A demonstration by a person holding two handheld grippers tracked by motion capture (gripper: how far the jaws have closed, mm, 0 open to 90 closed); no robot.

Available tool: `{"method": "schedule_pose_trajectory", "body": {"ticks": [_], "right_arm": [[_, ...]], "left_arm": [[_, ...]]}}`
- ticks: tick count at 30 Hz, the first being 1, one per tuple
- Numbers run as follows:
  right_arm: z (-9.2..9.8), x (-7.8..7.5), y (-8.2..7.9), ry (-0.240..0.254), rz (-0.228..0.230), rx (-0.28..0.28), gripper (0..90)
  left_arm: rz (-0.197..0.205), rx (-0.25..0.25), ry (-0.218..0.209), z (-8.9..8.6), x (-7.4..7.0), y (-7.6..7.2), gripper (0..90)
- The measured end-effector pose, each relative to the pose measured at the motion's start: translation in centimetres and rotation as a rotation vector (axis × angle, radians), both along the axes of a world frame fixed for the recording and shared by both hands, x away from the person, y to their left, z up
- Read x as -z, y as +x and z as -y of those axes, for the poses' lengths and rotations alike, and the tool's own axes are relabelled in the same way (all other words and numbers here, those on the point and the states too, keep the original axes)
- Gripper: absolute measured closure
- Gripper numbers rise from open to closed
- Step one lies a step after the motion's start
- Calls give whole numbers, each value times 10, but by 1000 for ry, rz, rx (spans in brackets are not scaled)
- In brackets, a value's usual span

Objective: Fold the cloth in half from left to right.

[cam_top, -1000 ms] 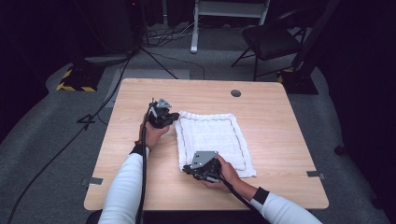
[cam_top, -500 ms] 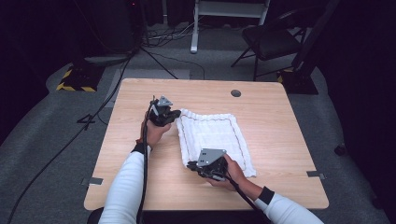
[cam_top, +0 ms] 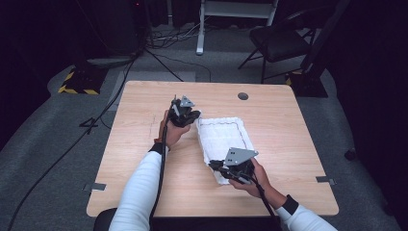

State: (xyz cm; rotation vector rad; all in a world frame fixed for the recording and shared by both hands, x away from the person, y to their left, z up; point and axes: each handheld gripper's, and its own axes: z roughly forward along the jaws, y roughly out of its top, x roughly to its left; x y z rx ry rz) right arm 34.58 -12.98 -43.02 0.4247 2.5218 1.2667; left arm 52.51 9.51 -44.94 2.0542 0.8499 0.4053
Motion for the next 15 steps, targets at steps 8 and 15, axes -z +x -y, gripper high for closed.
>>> {"method": "schedule_pose_trajectory", "body": {"ticks": [8,15], "right_arm": [[31,-2,-1,6,1,58,854],[58,-2,-1,5,1,113,853]], "left_arm": [[10,27,-1,29,-2,7,868],[7,51,-1,57,-3,13,868]]}}
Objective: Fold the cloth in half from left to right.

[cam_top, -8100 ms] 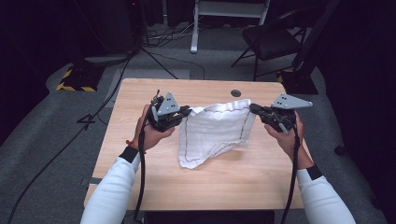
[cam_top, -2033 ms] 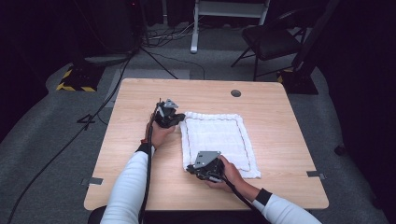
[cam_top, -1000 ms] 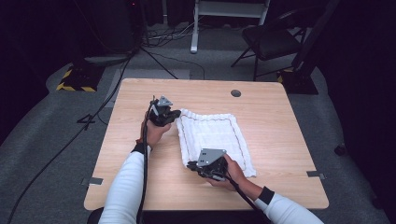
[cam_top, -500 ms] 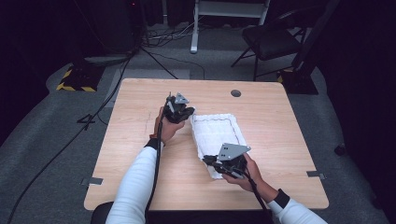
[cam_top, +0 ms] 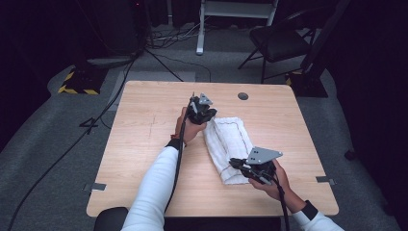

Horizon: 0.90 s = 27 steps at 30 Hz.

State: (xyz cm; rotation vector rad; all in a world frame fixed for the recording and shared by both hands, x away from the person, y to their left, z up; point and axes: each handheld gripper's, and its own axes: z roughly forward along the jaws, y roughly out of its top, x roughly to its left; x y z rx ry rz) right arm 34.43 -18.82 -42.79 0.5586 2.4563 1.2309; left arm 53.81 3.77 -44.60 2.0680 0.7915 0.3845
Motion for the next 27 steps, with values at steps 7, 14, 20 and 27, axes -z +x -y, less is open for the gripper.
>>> {"method": "schedule_pose_trajectory", "body": {"ticks": [7,14,20,27], "right_arm": [[22,2,-1,-10,-10,43,854],[42,8,-5,-33,-25,84,854],[58,10,-7,-42,-30,129,853],[68,21,-8,-86,-63,172,775]], "left_arm": [[4,28,-8,29,0,5,867],[3,60,4,57,4,10,867],[-1,72,13,79,9,12,866],[-12,37,35,92,14,10,666]]}}
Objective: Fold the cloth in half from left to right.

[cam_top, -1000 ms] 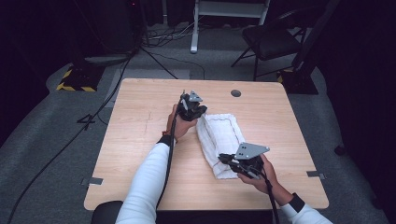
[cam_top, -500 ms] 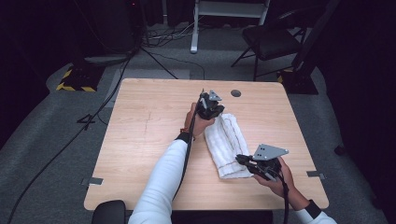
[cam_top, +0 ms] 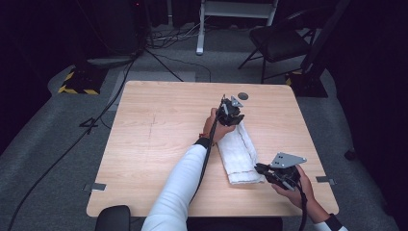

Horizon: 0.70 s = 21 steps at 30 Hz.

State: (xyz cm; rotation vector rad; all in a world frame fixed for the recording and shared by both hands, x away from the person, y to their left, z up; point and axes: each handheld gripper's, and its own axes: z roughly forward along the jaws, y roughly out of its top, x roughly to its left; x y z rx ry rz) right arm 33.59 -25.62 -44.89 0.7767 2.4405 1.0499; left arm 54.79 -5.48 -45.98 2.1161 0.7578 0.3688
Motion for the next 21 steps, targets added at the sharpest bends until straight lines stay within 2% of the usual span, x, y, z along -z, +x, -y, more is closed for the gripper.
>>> {"method": "schedule_pose_trajectory", "body": {"ticks": [2,4,6,8,10,11,15,18,21], "right_arm": [[2,2,1,-5,-4,16,758],[4,2,3,-10,6,42,719],[7,1,4,-4,4,59,686],[9,1,6,-4,3,75,655],[11,2,9,-2,-8,82,620],[12,3,10,-2,-13,83,609],[17,7,17,-17,-33,95,577],[23,11,22,-23,-44,105,568],[26,15,26,-36,-65,99,553]], "left_arm": [[-12,-8,-2,-2,-1,-1,551],[5,-30,15,-6,-4,-5,486],[0,-18,6,-11,-9,-10,421],[11,-4,23,-16,-13,-18,362],[8,30,21,-26,-19,-30,316],[1,48,20,-31,-21,-39,304],[17,105,46,-44,-20,-69,286],[1,166,69,-49,-13,-91,274],[-32,236,104,-51,-4,-112,293]]}}
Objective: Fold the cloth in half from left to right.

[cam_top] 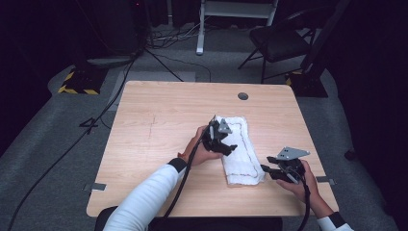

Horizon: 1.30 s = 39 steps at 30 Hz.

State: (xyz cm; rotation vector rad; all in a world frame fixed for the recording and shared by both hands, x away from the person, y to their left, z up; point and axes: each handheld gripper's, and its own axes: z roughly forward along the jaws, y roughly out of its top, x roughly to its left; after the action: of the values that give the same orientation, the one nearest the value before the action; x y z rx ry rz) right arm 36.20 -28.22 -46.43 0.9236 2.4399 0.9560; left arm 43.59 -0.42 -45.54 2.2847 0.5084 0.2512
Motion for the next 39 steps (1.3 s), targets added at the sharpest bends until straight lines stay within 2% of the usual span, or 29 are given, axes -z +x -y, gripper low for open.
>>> {"method": "schedule_pose_trajectory", "body": {"ticks": [3,6,10,13,16,27,35,39], "right_arm": [[1,5,4,-4,-25,-15,525],[1,8,6,-5,-30,-19,504],[-1,8,7,3,-23,-27,494],[-2,8,7,8,-7,-31,487],[-3,9,8,17,-5,-43,477],[-13,22,10,-21,-50,-80,484],[-25,23,1,-15,-58,-106,500],[-32,22,-4,-15,-68,-132,503]], "left_arm": [[-17,50,37,0,10,-17,292],[-36,73,63,1,18,-27,288],[-41,85,86,5,28,-34,277],[-56,84,92,6,31,-34,271],[-50,87,98,5,35,-34,268],[-56,97,96,-1,37,-37,277],[-77,99,91,-15,37,-44,279],[-83,92,86,-24,38,-52,281]]}}
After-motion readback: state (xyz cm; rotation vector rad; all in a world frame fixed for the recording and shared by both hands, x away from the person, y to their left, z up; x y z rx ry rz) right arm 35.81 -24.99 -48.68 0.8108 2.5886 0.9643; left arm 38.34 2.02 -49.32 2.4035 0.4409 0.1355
